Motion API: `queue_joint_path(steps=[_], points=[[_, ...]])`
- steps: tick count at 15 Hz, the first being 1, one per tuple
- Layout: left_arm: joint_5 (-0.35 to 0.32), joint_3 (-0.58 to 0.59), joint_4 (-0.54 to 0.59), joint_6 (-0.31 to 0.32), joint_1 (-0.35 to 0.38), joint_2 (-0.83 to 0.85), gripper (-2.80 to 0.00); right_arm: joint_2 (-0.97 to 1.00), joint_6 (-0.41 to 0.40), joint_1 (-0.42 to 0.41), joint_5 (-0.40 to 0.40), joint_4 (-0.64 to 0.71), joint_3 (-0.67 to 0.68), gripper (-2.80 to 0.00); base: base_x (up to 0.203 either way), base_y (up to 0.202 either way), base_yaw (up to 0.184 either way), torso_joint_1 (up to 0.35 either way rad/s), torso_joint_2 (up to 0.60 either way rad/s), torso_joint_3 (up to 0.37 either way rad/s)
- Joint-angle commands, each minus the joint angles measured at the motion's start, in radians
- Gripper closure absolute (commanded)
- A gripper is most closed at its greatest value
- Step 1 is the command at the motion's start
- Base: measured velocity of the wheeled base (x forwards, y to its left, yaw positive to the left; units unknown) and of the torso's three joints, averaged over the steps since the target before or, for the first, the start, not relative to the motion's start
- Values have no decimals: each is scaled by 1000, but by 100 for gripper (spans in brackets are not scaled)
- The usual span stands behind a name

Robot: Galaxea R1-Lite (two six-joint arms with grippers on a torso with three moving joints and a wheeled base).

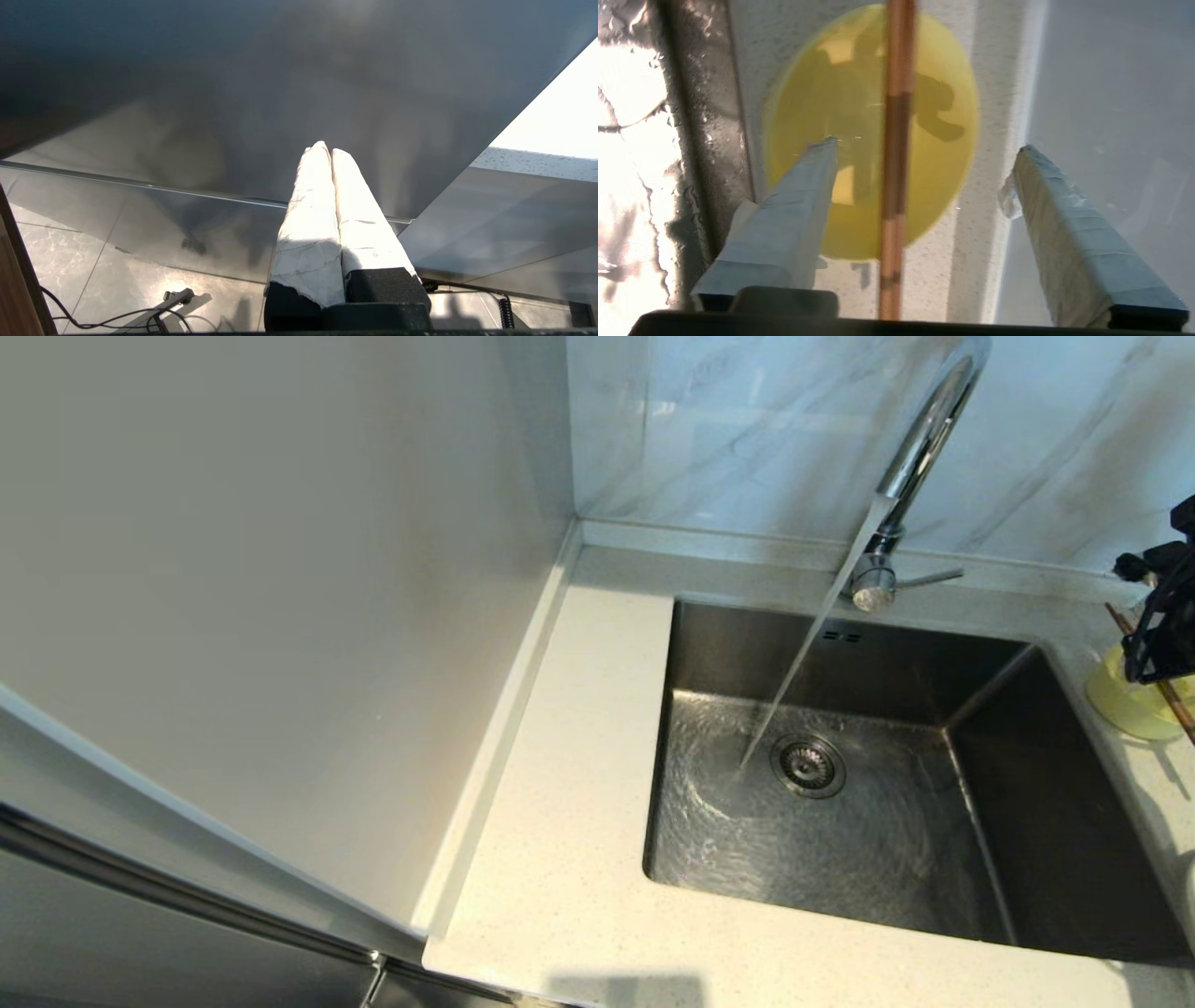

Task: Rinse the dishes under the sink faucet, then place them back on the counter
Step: Place the chopsticks on the bowl, then pick up the plate

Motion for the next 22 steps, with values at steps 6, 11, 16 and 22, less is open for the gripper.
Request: queue_joint_path(steps=[6,11,16,22], points=[[0,0,0,0,0,0,0,-150,7,-21,70,92,15,-280,0,0,0,0,0,0],[0,0,0,0,0,0,0,-395,123,-22,230,339,153,-280,0,0,0,0,0,0],[1,0,0,0,0,0,0,-609,222,-23,291,375,560,-280,0,0,0,0,0,0],[0,0,0,0,0,0,0,-598,392,-24,315,154,845,-280,0,0,0,0,0,0]])
